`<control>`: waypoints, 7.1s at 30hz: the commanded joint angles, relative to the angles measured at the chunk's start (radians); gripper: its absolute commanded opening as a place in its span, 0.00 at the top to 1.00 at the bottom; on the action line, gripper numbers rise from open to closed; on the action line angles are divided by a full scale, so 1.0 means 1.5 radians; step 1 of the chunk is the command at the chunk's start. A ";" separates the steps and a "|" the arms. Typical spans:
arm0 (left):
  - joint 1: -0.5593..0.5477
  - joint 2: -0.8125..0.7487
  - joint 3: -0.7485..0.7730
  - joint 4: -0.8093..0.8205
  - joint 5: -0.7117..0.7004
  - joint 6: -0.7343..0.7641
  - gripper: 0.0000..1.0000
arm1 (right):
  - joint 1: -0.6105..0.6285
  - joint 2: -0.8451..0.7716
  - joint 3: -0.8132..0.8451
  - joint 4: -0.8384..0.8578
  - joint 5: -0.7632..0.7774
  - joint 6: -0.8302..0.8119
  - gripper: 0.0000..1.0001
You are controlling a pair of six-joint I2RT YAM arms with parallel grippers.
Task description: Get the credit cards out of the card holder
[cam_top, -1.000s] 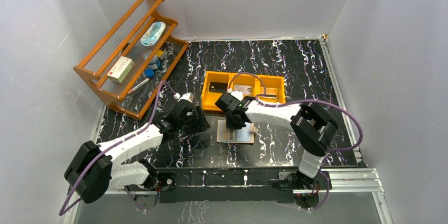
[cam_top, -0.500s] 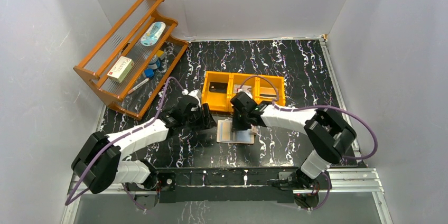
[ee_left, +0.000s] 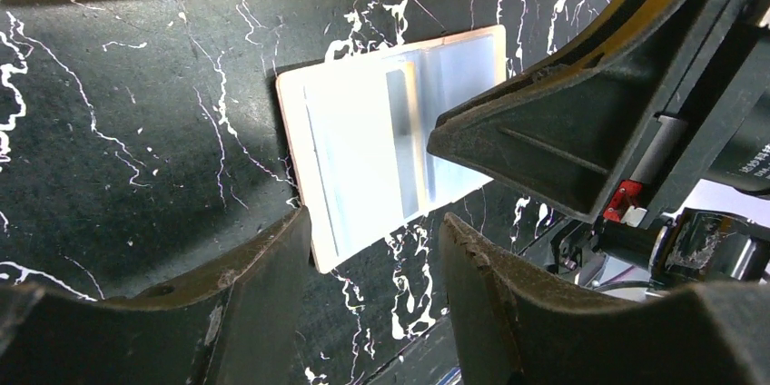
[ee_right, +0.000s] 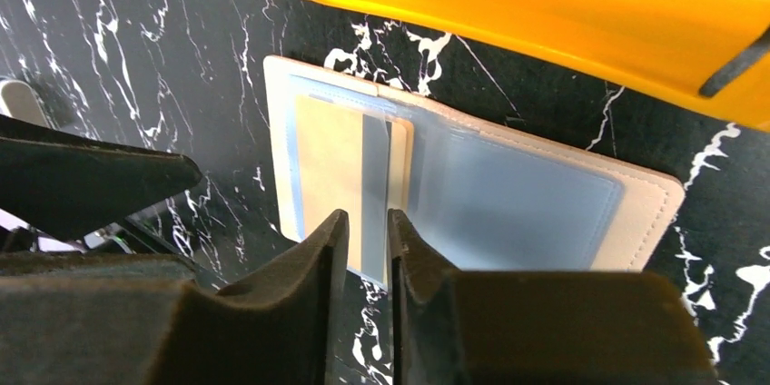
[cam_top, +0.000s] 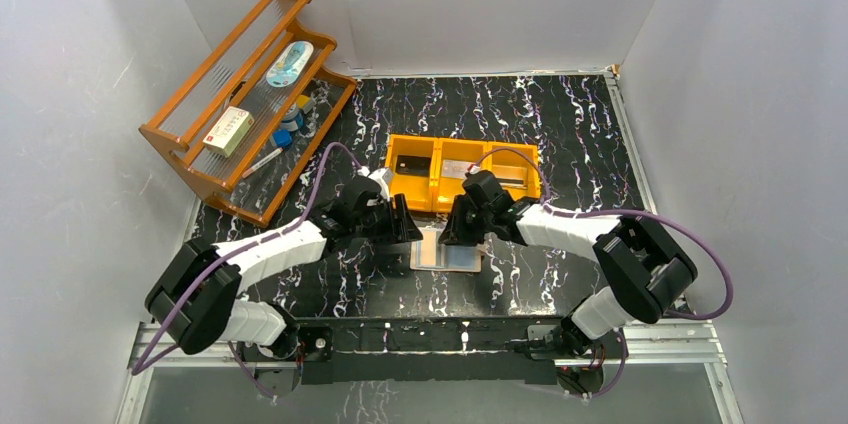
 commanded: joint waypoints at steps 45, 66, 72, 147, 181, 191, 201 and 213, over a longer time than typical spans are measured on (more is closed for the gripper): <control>0.004 -0.072 0.012 -0.087 -0.126 -0.018 0.45 | 0.118 0.173 0.192 -0.212 0.179 -0.046 0.91; 0.004 0.085 0.027 0.080 0.074 -0.017 0.49 | -0.023 0.123 -0.003 -0.038 -0.022 0.029 1.00; 0.004 0.103 0.043 0.059 0.022 -0.012 0.49 | -0.029 0.117 -0.012 -0.043 -0.013 0.035 1.00; 0.003 0.131 0.033 -0.016 -0.046 -0.028 0.51 | -0.030 0.117 0.009 -0.049 -0.021 0.024 1.00; 0.002 0.140 0.043 0.134 0.109 -0.043 0.60 | -0.029 0.108 0.008 -0.034 -0.039 0.019 0.87; 0.001 0.138 0.044 0.159 0.143 -0.044 0.61 | -0.028 0.092 0.004 -0.024 -0.042 0.016 0.77; 0.001 0.134 0.060 0.115 0.129 -0.033 0.62 | -0.028 0.041 0.009 -0.023 -0.044 0.018 0.65; -0.009 0.172 0.089 0.150 0.189 -0.034 0.62 | -0.028 -0.060 0.021 -0.102 0.053 0.039 0.57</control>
